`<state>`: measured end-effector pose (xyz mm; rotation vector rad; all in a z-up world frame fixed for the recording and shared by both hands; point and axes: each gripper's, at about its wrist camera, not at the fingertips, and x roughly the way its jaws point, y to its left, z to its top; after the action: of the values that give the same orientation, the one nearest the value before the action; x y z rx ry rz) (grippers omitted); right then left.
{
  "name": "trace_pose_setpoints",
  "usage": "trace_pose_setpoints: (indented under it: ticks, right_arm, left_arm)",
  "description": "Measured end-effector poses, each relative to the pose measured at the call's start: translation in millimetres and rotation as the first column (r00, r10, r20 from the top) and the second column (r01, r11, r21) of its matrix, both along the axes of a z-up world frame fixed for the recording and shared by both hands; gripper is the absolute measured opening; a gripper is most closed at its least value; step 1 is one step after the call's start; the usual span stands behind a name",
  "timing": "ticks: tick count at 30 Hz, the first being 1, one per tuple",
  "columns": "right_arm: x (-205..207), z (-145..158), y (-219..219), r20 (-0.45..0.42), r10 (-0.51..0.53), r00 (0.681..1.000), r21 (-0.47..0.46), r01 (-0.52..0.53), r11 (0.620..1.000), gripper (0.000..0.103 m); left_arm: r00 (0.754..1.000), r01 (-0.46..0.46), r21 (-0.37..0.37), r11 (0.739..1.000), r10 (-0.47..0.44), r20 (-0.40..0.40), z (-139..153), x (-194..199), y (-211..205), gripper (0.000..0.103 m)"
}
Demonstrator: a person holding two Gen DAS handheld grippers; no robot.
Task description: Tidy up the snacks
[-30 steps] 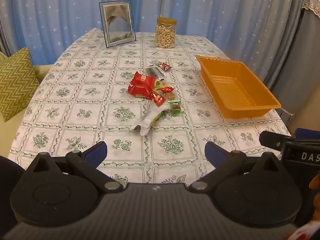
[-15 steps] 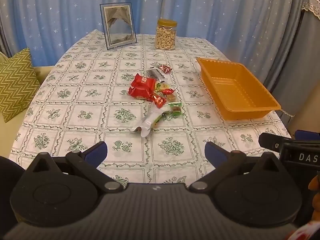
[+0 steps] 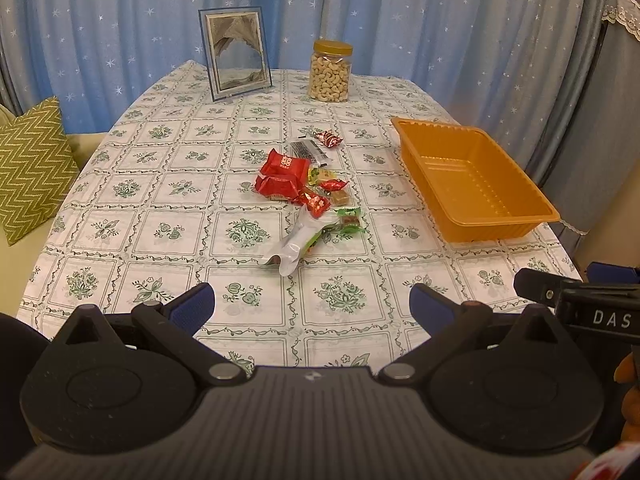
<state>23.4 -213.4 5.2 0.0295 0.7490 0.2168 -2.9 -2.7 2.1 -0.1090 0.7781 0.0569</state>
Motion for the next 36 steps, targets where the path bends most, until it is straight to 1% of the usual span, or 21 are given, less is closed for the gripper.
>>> trace_pose_setpoints:
  ticks: [36]
  right_arm:
    - [0.3,-1.4,-2.8,-0.002,-0.003,1.0,-0.003,0.003,1.0,0.103]
  left_arm:
    - [1.0,0.001,-0.002,1.0,-0.001,0.004,1.2,0.3,-0.7,0.103]
